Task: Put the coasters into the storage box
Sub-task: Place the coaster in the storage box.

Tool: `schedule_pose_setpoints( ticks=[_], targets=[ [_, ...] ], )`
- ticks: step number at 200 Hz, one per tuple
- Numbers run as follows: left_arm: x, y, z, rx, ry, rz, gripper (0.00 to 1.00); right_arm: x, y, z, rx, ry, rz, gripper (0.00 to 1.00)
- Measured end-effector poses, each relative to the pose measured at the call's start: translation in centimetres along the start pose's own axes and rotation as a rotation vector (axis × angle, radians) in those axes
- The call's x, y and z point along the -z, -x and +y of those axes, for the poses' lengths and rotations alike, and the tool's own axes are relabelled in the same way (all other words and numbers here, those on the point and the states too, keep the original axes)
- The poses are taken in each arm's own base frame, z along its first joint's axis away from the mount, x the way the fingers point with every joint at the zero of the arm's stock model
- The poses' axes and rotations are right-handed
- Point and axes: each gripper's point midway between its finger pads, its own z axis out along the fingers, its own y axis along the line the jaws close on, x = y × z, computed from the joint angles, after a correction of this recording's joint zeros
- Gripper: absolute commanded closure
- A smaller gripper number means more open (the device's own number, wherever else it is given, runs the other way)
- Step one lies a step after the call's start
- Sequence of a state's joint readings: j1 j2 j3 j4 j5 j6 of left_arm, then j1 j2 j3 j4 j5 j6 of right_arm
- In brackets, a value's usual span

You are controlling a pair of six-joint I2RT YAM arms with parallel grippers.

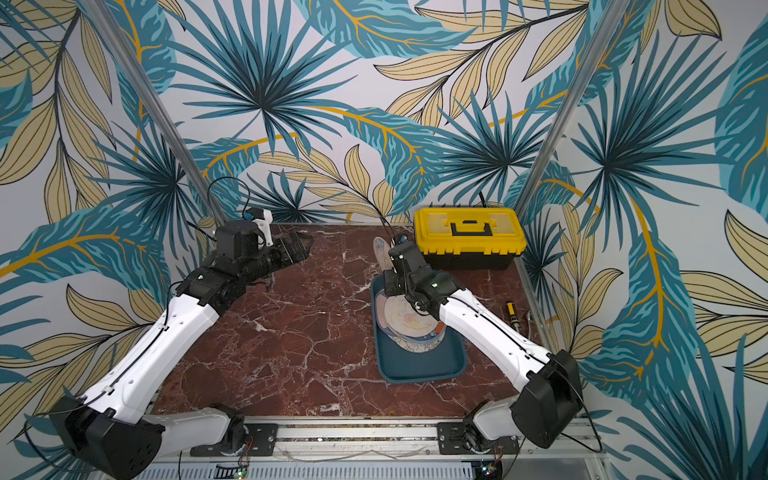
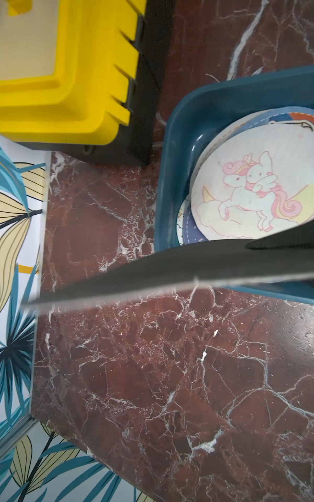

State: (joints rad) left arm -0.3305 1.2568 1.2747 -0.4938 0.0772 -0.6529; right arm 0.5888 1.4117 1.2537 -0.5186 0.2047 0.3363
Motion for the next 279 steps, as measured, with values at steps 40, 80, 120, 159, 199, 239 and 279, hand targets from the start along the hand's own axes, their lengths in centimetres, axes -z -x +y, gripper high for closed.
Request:
schedule_pose_setpoints(
  ticks=[40,80,120,159,199,239,279],
  targets=[
    [-0.4,-1.2,1.3,0.004,0.037,0.034,0.00,-0.9,-2.1,-0.8,-0.056,0.004,0.059,1.00],
    [-0.8,-1.9,1.9,0.004,0.050,0.049,0.01,-3.2,-5.0,-1.9,-0.113,-0.001,0.124,1.00],
    [-0.9,-2.0,2.7,-0.004,0.071,0.050,0.01,-4.1,-7.7,-3.3,-0.161,-0.043,0.168,1.00],
    [-1.0,-2.2,3.7,0.003,0.099,0.053,0.01,-4.1,-12.1,-5.3,-0.204,-0.115,0.239,0.99],
    [-1.1,-2.4,4.3,0.004,0.119,0.058,0.00,-4.2,-14.6,-6.6,-0.241,-0.173,0.281,0.78],
    [-1.4,-3.1,5.9,0.003,0.168,0.067,0.00,-4.0,-15.0,-7.1,-0.245,-0.203,0.296,0.42],
    [-1.4,-4.3,8.3,0.016,0.232,0.087,0.00,-3.2,-15.9,-8.0,-0.216,-0.252,0.340,0.03]
  ],
)
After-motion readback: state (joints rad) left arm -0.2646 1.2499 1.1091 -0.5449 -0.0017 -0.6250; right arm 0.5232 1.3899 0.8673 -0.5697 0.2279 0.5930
